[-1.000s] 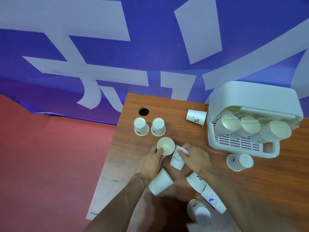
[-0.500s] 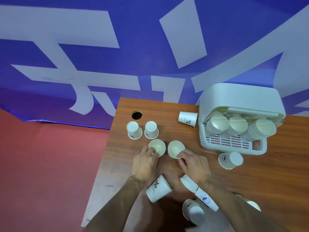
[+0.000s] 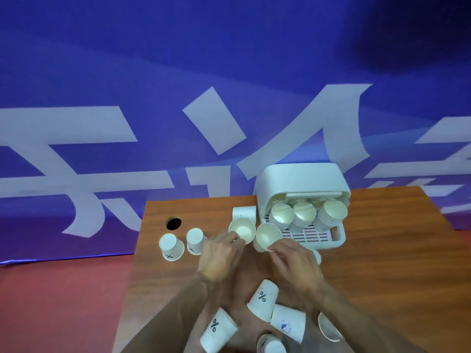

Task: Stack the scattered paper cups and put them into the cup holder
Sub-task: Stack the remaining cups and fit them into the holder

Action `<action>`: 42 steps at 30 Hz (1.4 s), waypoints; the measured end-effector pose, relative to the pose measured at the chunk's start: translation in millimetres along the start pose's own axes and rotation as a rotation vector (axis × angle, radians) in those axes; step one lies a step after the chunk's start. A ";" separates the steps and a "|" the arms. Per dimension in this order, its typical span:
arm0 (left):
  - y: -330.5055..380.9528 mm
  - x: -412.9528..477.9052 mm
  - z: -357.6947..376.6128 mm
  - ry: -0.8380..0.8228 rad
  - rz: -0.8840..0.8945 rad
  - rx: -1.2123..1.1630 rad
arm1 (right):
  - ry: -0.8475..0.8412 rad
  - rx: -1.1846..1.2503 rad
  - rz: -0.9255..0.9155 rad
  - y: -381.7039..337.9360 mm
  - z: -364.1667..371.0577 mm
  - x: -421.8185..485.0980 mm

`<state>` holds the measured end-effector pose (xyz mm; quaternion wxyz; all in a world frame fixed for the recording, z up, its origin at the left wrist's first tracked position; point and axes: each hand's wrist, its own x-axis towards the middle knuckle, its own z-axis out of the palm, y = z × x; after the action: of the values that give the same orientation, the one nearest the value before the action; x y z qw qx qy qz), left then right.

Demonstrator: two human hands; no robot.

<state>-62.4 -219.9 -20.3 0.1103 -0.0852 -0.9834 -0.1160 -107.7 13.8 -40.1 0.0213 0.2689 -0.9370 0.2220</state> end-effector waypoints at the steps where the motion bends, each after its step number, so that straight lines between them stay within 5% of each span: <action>1: 8.2 9.1 -4.4 0.022 0.018 -0.010 | 0.024 0.008 0.013 8.1 -10.1 -1.9; 12: 91.4 69.1 -10.9 0.152 0.164 -0.066 | 0.235 0.104 0.091 100.4 -76.6 -11.8; 42: 130.9 87.7 51.8 0.268 -0.055 0.038 | 0.376 0.068 -0.312 178.4 -64.1 28.2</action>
<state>-131.6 -69.2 -21.3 0.2388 -0.0398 -0.9639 -0.1109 -228.4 162.3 -50.1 0.2204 0.3647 -0.8557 0.2935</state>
